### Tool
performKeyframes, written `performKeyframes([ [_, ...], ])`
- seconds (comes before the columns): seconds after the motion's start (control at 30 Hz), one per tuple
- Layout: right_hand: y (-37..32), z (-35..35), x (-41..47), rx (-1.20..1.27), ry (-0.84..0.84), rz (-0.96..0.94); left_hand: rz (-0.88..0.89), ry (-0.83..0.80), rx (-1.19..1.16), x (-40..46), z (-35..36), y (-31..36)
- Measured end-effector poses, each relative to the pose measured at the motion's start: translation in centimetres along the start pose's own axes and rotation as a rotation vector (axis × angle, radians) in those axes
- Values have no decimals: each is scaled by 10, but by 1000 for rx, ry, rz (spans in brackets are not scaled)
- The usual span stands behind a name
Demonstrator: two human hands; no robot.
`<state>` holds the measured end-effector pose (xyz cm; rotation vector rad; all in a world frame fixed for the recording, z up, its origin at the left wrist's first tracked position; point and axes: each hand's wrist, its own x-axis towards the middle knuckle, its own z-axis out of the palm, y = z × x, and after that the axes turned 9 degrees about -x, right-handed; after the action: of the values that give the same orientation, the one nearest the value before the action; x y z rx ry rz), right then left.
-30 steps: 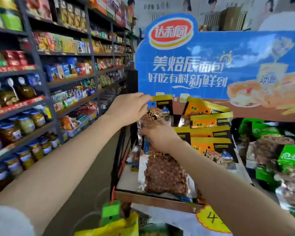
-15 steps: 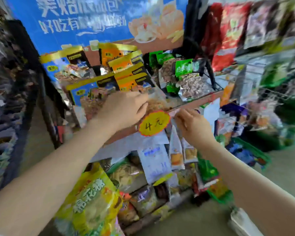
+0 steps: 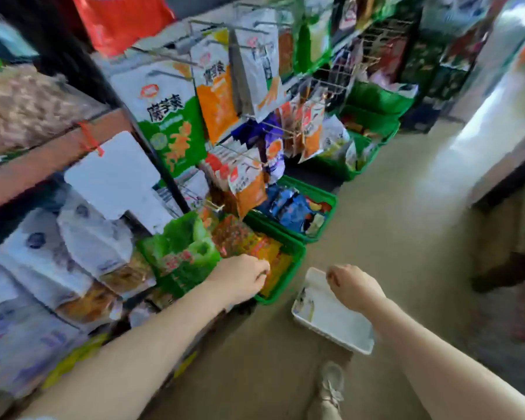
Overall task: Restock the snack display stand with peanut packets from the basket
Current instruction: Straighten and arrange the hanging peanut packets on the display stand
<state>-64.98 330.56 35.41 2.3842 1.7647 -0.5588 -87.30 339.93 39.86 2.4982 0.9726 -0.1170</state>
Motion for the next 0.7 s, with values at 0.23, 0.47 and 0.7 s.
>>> performKeyframes([
  [0.23,133,74,88,127,-296,163,-215,-280,-189,150,130,19],
  [0.47,155,245,194,337,-531,255,-430,-356,-287,258,305,-46],
  [0.7,122,407,318,705,-496,455,-475,-241,-235,323,416,-121],
])
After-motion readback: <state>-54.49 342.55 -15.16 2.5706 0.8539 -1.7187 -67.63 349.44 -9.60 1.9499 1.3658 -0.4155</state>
